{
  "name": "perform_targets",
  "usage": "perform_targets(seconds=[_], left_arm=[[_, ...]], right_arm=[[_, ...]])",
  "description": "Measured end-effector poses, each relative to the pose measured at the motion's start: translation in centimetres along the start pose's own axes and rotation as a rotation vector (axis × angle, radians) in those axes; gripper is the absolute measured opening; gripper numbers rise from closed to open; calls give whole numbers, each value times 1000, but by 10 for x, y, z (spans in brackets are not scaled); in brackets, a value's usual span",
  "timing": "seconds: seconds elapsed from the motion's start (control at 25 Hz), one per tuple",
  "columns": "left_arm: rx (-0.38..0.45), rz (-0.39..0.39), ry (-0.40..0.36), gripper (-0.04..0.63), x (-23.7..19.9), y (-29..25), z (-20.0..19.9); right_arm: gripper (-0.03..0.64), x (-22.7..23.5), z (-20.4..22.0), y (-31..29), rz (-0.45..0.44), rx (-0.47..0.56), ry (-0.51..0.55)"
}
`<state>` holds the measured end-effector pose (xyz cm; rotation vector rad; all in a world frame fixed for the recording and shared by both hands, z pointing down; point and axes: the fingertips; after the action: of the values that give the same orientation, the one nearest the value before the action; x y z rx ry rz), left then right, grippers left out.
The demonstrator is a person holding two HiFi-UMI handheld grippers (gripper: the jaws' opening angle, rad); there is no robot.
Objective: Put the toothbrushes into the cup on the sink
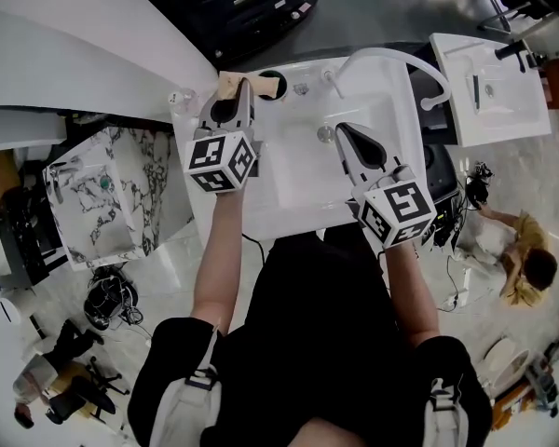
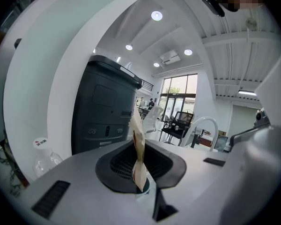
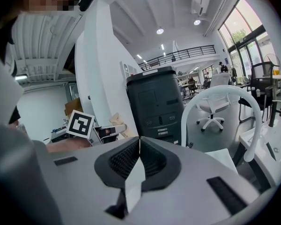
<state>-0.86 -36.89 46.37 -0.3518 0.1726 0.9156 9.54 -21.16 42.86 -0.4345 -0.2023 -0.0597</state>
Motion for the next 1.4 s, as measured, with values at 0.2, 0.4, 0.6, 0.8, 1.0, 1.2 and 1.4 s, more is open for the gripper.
perform_targets(seconds=[0.2, 0.4, 0.6, 0.8, 1.0, 1.2, 1.4], left_arm=[[-31, -7, 18, 44, -8, -9, 17], [-55, -3, 45, 44, -13, -18, 32], [-78, -9, 37, 44, -16, -23, 46], [-105, -11, 43, 44, -18, -28, 58], [-119, -12, 51, 46, -22, -31, 66], [-140, 9, 48, 46, -21, -36, 72], [-153, 25, 39, 51, -19, -41, 78]], right_arm=[[31, 1, 5, -5, 3, -13, -6], [31, 2, 9, -8, 6, -25, -14], [31, 2, 15, -11, 12, -41, -22], [31, 1, 16, -13, 10, -46, -27], [31, -2, 18, -15, 6, -51, -25], [31, -3, 19, -16, 7, -58, -23], [31, -4, 19, -17, 7, -58, -24]])
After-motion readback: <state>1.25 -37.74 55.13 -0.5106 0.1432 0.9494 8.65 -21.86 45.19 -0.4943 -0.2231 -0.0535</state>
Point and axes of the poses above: the fingertips, and each gripper's own axes: y backward along the fingers, x to its right, z out of its underside, and after that the axes turned 7 degrees about z, right-handed
